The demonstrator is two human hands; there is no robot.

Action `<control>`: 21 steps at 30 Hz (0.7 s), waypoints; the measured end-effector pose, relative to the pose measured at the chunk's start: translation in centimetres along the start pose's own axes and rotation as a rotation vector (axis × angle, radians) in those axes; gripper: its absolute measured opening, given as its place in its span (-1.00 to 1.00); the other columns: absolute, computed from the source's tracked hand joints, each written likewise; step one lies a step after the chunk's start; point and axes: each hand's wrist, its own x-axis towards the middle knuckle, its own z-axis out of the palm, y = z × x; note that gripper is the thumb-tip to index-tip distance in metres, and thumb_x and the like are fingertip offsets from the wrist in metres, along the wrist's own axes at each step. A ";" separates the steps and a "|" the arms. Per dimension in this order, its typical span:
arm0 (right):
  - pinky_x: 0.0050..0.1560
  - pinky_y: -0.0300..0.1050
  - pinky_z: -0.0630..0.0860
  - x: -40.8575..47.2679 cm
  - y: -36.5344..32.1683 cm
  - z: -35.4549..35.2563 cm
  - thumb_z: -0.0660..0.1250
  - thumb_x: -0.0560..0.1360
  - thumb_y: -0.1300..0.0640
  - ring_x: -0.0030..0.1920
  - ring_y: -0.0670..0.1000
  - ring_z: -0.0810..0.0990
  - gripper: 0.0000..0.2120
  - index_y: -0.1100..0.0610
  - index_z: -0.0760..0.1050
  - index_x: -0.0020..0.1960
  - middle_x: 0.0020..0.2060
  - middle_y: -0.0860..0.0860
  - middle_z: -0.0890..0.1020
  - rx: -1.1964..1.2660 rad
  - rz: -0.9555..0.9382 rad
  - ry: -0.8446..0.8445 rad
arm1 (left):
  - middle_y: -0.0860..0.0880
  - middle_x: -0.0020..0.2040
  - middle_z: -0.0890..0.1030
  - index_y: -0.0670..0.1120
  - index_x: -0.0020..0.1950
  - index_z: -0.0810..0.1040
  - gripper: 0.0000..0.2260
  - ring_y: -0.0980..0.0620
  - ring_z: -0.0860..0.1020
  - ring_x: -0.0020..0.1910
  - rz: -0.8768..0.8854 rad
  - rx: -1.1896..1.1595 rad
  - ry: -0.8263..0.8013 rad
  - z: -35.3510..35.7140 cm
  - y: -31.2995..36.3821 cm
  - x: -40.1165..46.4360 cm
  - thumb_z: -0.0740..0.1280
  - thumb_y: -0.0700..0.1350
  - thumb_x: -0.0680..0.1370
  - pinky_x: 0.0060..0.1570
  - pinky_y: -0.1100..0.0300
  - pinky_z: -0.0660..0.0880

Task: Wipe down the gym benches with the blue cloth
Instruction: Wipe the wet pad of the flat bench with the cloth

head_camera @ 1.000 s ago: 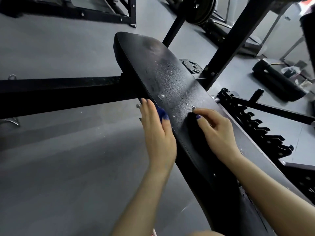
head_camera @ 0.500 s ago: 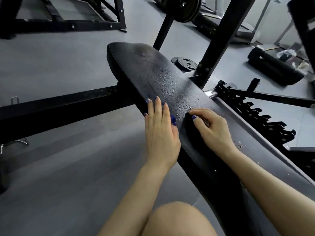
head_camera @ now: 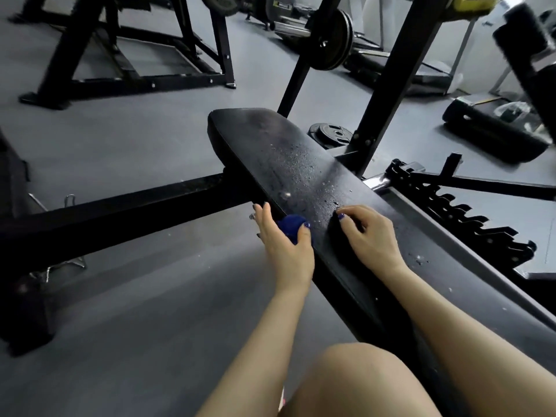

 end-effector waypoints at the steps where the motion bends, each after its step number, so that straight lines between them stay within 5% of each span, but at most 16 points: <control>1: 0.13 -0.48 0.34 0.1 0.0 -0.1 0.32 0.53 0.17 0.05 -0.20 0.56 -0.84 0.09 0.67 0.04 0.02 -0.11 0.66 0.000 0.004 0.000 | 0.00 0.59 0.00 -0.08 0.55 0.10 -0.32 0.05 0.00 0.56 -0.031 -0.038 0.042 0.3 0.0 0.0 0.39 -0.16 0.53 0.50 -0.02 0.13; 6: 0.13 -0.53 0.31 0.2 0.2 0.0 0.31 0.53 0.20 0.06 -0.25 0.54 -0.82 0.06 0.66 0.04 0.00 -0.18 0.65 0.030 0.011 -0.009 | -0.01 0.59 0.06 -0.02 0.51 0.25 -0.48 0.04 -0.03 0.56 -0.071 -0.016 0.093 1.4 -0.6 -0.4 0.33 -0.05 0.58 0.49 0.12 0.09; 9: 0.18 -0.37 0.39 0.2 0.3 0.0 0.29 0.53 0.19 0.11 -0.21 0.57 -0.81 0.06 0.66 0.04 0.02 -0.17 0.66 0.063 0.011 -0.011 | -0.02 0.55 0.21 -0.06 0.44 0.39 -0.63 0.07 0.14 0.53 0.014 -0.045 0.149 1.0 -0.5 -0.6 0.24 -0.16 0.62 0.38 0.43 0.08; 13: 0.17 -0.35 0.42 0.0 0.3 -0.1 0.24 0.48 0.09 0.13 -0.19 0.58 -0.75 0.09 0.66 0.03 0.03 -0.16 0.66 0.117 0.018 -0.029 | -0.07 0.50 0.30 -0.15 0.36 0.47 -0.62 0.07 0.25 0.49 0.072 -0.069 0.307 0.1 -1.4 1.3 0.25 -0.34 0.55 0.31 0.54 0.13; 21: 0.28 -0.40 0.33 1.6 0.0 1.1 0.21 0.55 0.07 0.24 -0.28 0.50 -0.71 0.08 0.63 0.15 0.19 -0.19 0.60 0.022 -0.118 -0.175 | -0.05 0.56 0.12 -0.21 0.49 0.29 -0.57 0.03 0.01 0.57 0.345 -0.012 0.145 1.6 -2.3 -0.1 0.08 -0.23 0.60 0.52 0.10 0.04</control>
